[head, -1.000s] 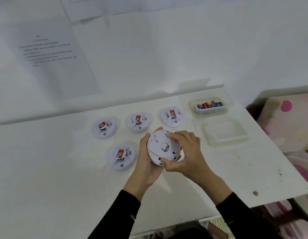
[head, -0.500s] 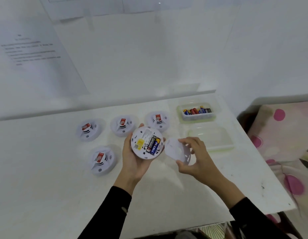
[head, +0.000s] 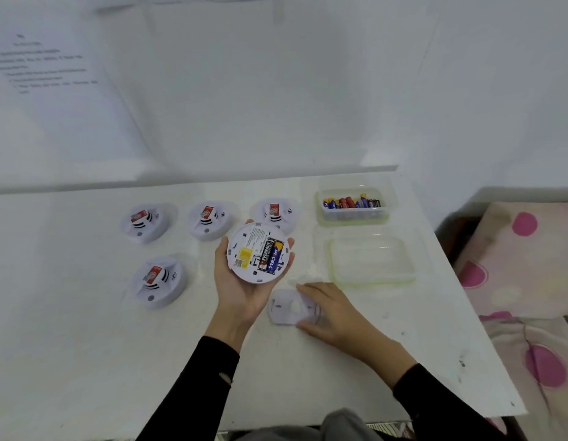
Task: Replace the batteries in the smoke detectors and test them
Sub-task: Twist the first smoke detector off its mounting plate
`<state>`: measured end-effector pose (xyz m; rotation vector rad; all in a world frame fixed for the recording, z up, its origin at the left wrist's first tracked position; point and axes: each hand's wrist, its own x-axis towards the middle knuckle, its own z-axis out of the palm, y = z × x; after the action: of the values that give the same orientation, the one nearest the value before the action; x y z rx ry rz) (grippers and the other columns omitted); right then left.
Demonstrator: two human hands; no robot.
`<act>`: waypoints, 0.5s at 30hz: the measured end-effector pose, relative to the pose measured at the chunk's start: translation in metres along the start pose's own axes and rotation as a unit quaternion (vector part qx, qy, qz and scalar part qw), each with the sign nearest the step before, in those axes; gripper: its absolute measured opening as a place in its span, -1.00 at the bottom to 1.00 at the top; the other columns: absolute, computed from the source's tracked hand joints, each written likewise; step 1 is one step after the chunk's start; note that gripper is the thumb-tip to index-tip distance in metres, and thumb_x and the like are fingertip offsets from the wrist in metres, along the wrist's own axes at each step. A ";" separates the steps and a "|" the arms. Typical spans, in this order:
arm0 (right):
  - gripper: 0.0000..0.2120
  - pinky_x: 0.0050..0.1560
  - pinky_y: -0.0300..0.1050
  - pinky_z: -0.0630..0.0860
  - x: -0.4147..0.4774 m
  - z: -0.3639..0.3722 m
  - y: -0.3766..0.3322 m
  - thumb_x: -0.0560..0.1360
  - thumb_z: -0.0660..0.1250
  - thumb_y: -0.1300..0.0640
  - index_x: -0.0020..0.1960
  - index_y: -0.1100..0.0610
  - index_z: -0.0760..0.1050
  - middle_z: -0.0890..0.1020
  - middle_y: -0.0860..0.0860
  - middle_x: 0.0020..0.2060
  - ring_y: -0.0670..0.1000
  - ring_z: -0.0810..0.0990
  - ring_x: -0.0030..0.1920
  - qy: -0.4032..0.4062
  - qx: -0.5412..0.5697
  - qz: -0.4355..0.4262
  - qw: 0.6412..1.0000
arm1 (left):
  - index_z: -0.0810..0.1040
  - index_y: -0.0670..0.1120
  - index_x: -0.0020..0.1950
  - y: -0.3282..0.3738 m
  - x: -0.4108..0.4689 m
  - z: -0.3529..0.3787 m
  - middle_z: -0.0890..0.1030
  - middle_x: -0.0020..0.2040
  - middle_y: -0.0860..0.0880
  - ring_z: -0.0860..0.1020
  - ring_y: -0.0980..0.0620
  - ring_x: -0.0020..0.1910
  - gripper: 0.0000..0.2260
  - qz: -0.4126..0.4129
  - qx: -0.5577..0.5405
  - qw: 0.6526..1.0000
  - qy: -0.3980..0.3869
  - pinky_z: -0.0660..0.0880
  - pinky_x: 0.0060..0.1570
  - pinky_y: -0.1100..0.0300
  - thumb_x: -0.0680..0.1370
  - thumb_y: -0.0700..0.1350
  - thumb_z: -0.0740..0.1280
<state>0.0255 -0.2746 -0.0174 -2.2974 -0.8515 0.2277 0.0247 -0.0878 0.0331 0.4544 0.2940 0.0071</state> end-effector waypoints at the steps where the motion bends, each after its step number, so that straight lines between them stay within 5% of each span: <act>1: -0.41 0.32 -0.48 0.04 0.001 -0.001 -0.001 0.51 0.33 -0.12 0.45 0.09 0.31 0.40 -0.03 0.35 -0.19 0.27 0.31 0.001 0.013 0.001 1.000 | 0.68 -0.03 0.16 -0.002 0.000 0.001 0.62 0.23 -0.24 0.58 -0.36 0.19 -0.52 0.003 -0.001 1.000 0.000 0.58 0.12 -0.16 0.64 0.21 0.07; 4: -0.68 0.20 -0.35 0.36 0.004 -0.015 -0.017 0.59 0.25 0.02 0.31 0.06 0.46 0.51 -0.10 0.18 -0.28 0.42 0.15 0.114 0.078 -0.002 0.990 | 0.67 -0.03 0.18 -0.004 -0.001 0.005 0.61 0.26 -0.25 0.58 -0.36 0.21 -0.52 0.010 -0.001 1.000 0.000 0.55 0.15 -0.18 0.62 0.23 0.10; 8: -0.83 0.00 -0.40 0.43 0.018 -0.046 -0.037 0.57 0.24 0.26 0.11 0.21 0.56 0.58 0.00 -0.03 -0.16 0.54 0.00 0.285 0.122 -0.043 0.950 | 0.69 -0.02 0.16 -0.005 -0.002 0.014 0.64 0.22 -0.23 0.62 -0.32 0.15 -0.52 0.015 0.010 1.000 -0.006 0.55 0.13 -0.18 0.62 0.21 0.09; 15: -0.74 0.07 -0.35 0.41 0.045 -0.061 -0.040 0.49 0.17 0.32 0.07 0.17 0.56 0.51 -0.03 0.02 -0.09 0.48 0.08 0.258 0.082 -0.046 0.961 | 0.65 -0.01 0.22 -0.009 0.001 0.030 0.62 0.24 -0.19 0.57 -0.18 0.19 -0.56 0.008 0.047 0.999 -0.025 0.60 0.07 -0.13 0.55 0.19 0.16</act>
<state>0.0620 -0.2562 0.0579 -2.0147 -0.6359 -0.3225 0.0334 -0.1089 0.0546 0.5500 0.2421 -0.0030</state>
